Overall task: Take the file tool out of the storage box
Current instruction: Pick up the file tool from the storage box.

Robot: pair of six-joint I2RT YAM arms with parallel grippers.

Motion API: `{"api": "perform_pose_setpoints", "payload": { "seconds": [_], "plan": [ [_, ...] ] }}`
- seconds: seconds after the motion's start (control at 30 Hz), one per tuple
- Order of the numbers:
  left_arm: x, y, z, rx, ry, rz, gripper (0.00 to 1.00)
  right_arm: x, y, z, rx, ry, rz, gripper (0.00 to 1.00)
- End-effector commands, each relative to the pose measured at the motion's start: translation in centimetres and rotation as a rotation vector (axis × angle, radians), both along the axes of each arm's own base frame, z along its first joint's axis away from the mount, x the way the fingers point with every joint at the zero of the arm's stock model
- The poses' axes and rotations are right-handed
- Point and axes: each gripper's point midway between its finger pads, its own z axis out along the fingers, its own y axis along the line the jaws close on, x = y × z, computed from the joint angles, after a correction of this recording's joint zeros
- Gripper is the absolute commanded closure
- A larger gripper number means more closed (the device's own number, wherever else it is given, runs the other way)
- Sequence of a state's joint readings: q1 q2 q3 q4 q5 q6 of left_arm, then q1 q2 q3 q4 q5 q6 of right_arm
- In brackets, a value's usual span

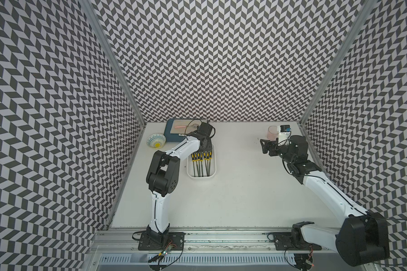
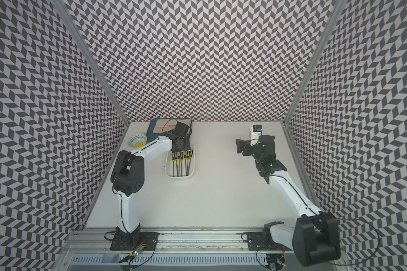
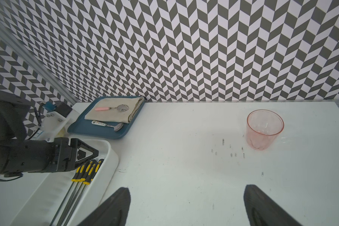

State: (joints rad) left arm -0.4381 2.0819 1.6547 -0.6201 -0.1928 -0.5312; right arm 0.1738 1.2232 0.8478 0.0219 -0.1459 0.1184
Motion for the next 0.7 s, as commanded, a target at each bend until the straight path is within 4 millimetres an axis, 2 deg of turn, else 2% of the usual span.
{"api": "perform_pose_setpoints", "payload": {
  "seconds": [0.0,0.2,0.37,0.43,0.47,0.67],
  "plan": [
    [1.2,-0.4,0.3,-0.006,-0.028,0.016,0.45,-0.3,0.3,0.7,0.002,-0.034,0.014,0.06],
    [1.3,-0.2,-1.1,0.011,-0.005,0.027,0.46,-0.3,0.3,0.3,0.001,-0.026,0.017,0.06],
    [1.3,0.5,-1.8,0.035,0.004,0.044,0.51,-0.4,0.3,0.2,-0.001,-0.024,0.019,0.06],
    [1.3,0.5,-2.0,0.035,0.008,0.043,0.63,-0.4,0.4,0.2,-0.002,-0.024,0.021,0.06],
    [1.2,0.5,-2.1,0.036,0.01,0.043,0.64,-0.4,0.3,0.2,-0.001,-0.023,0.02,0.06],
    [1.0,0.3,-2.9,0.033,0.031,0.033,0.64,-0.5,0.3,-0.1,-0.005,-0.017,0.02,0.06]
  ]
}}
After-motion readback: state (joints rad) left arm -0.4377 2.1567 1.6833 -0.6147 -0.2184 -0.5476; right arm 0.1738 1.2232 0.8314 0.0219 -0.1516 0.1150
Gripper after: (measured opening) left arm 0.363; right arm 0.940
